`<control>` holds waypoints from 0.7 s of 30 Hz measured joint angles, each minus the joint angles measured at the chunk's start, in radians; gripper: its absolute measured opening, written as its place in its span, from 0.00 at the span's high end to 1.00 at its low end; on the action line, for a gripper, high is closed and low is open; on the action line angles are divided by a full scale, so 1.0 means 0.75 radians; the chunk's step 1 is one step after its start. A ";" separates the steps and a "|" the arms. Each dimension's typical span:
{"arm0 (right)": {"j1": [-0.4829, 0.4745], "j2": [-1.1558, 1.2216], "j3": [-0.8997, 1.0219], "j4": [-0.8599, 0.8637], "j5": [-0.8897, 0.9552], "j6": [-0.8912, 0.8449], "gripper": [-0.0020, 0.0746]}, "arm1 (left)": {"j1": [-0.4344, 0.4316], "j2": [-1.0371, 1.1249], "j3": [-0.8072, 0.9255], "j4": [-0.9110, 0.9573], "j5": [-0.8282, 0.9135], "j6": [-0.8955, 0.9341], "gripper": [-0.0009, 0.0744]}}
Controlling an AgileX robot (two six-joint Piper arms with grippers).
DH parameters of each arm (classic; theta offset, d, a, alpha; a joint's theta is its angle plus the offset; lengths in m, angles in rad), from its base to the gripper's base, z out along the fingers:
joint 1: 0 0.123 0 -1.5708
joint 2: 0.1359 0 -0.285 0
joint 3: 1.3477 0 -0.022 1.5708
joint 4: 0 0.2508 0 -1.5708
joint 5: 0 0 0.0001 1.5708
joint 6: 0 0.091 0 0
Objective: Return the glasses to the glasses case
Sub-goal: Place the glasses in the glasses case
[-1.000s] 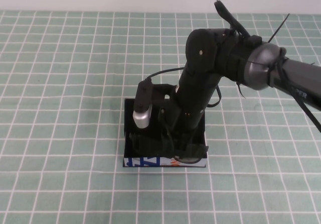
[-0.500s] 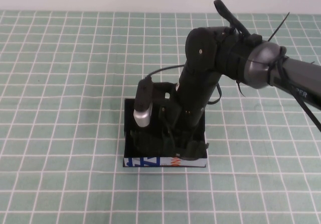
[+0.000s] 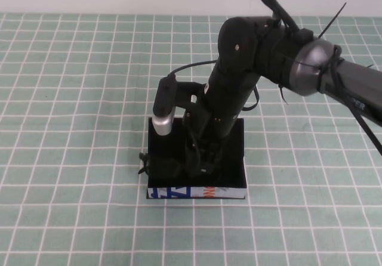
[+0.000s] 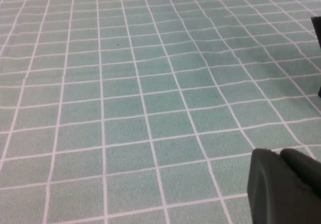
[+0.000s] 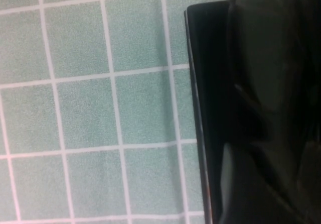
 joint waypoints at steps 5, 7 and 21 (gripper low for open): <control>0.000 0.009 0.000 0.002 0.000 0.001 0.67 | 0.000 0.000 0.000 0.000 0.000 0.000 0.99; 0.000 0.009 0.000 0.008 0.000 0.003 0.67 | 0.000 0.000 0.000 0.000 0.000 0.000 0.99; 0.015 0.009 0.000 0.265 -0.116 0.003 0.67 | 0.000 0.000 0.000 0.000 0.000 0.000 0.99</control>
